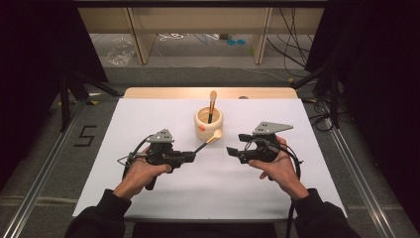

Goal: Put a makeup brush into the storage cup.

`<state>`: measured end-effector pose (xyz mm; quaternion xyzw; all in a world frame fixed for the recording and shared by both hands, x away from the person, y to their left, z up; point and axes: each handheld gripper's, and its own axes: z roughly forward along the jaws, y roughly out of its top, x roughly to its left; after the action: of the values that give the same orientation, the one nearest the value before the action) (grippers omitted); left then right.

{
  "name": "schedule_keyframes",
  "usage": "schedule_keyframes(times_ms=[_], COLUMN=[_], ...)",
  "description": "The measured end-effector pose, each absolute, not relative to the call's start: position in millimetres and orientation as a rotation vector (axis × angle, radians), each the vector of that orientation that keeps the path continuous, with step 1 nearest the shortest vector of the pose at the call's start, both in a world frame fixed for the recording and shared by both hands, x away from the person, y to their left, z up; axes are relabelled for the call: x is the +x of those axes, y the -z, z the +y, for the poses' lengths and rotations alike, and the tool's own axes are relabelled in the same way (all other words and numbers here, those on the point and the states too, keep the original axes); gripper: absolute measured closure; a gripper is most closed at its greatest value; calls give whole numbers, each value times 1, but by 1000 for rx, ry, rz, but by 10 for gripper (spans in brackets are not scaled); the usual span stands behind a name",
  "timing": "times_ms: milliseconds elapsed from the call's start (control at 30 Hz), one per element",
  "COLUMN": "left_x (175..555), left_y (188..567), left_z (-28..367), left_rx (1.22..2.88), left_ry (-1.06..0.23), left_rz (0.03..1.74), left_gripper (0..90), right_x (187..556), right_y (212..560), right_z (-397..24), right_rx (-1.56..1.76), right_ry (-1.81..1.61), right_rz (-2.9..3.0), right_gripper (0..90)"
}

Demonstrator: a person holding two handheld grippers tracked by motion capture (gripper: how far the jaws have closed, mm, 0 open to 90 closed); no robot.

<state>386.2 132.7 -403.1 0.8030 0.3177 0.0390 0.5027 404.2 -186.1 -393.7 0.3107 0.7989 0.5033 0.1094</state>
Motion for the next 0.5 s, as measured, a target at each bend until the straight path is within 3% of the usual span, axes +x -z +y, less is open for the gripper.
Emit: schedule_keyframes(times_ms=[500], left_x=[385], left_y=[404], left_z=[132], left_rx=[1876], left_ry=[-93], left_rz=[769], left_gripper=[841], right_x=[402], right_y=[402], right_z=[-173], right_rx=[923], right_ry=[-1688], right_rz=[2331], right_gripper=[316])
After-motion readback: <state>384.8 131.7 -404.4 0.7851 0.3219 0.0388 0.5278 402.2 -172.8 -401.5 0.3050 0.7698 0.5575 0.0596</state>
